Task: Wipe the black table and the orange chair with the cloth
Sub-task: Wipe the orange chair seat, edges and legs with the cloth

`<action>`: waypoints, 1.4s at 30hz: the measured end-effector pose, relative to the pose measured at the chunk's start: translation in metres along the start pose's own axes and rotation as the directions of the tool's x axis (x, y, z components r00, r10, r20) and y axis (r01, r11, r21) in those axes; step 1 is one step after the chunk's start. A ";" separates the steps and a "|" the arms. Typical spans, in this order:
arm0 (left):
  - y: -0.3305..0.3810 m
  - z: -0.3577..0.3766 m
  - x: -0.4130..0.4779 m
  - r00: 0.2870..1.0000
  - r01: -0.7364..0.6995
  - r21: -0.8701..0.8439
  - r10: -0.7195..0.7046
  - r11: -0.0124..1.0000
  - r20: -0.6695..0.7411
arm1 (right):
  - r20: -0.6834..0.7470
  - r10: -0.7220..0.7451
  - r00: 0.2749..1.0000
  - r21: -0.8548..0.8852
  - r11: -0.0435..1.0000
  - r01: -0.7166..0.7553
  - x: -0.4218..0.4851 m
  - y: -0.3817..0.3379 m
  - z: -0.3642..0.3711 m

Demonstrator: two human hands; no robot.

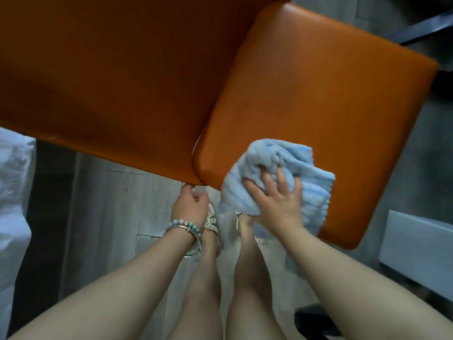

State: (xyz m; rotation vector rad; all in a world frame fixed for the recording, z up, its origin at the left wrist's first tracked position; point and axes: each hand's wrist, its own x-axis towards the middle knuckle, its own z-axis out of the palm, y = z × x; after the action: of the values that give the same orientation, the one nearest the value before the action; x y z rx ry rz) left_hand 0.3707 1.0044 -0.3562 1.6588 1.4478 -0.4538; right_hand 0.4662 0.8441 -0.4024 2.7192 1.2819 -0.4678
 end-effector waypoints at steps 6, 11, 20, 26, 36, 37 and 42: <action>0.000 0.002 0.012 0.983 -0.109 0.229 0.072 0.967 0.167 | 0.059 0.430 0.901 0.137 0.891 -0.434 -0.075 0.075 0.000; 0.018 -0.002 0.011 0.932 -0.336 0.317 0.265 0.887 0.247 | 0.261 0.821 0.508 0.310 0.427 -0.850 -0.024 0.042 -0.024; 0.060 -0.014 0.036 0.790 -0.613 0.485 0.504 0.624 0.349 | 0.268 0.862 0.430 0.416 0.299 -0.859 -0.034 0.070 -0.018; 0.061 -0.015 0.044 0.769 -0.633 0.642 0.443 0.433 0.460 | 0.331 0.922 0.202 0.466 0.027 -0.885 -0.039 0.045 -0.019; 0.062 -0.010 0.038 0.784 -0.612 0.738 0.337 0.285 0.521 | 0.269 0.736 0.621 0.263 0.564 -0.783 -0.040 0.068 -0.021; 0.064 -0.011 0.038 0.787 -0.609 0.740 0.332 0.285 0.520 | 0.263 0.789 0.555 0.308 0.476 -0.824 -0.045 0.081 -0.021; 0.067 -0.007 0.036 0.791 -0.588 0.761 0.391 0.273 0.471 | 0.353 0.900 0.257 0.394 0.106 -0.913 -0.039 0.039 -0.019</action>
State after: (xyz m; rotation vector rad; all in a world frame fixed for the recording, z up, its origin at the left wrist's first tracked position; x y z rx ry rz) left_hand 0.4404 1.0356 -0.3547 2.6835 0.3498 -1.1021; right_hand 0.4769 0.7944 -0.3732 3.1522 -0.9267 -0.7120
